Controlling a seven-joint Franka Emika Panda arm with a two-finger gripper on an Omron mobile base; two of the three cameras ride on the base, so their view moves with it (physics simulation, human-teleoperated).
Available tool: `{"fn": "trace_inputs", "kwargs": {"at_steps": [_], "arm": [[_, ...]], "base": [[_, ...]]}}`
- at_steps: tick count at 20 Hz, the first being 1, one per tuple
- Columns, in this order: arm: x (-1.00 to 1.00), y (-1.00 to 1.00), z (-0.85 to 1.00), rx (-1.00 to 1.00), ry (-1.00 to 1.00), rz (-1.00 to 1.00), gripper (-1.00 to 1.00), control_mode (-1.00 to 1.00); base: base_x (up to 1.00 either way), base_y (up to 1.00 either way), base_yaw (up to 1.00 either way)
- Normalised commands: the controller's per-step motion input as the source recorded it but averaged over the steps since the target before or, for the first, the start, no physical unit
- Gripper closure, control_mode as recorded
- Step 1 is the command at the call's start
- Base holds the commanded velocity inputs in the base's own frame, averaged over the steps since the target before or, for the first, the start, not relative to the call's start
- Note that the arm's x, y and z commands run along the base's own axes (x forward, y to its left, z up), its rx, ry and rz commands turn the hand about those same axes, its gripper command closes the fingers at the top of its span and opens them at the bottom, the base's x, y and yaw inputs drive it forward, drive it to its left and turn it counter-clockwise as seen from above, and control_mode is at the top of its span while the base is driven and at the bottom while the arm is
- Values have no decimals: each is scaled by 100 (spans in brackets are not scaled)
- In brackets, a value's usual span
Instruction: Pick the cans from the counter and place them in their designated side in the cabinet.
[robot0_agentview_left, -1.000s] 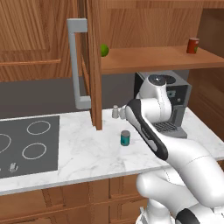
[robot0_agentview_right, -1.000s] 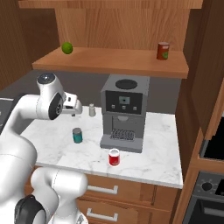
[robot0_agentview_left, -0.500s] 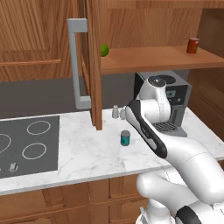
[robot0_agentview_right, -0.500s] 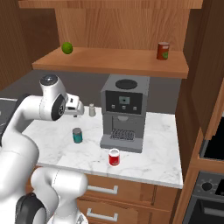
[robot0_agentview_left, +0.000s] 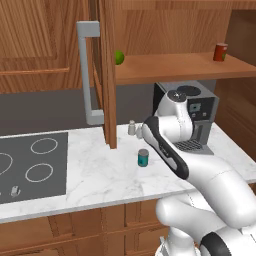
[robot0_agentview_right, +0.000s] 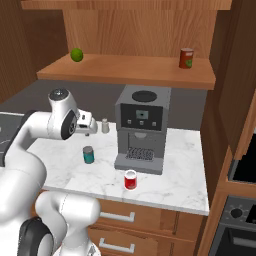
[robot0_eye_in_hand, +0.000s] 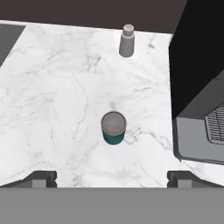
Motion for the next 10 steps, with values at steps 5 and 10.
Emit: {"fn": "trace_inputs", "kwargs": {"at_steps": [5,10], "arm": [[3,0,-11,0,4,0,-100,-100],[2,0,-10,0,2,0,-100,-100]], "base": [[0,0,0],[0,0,0]]}}
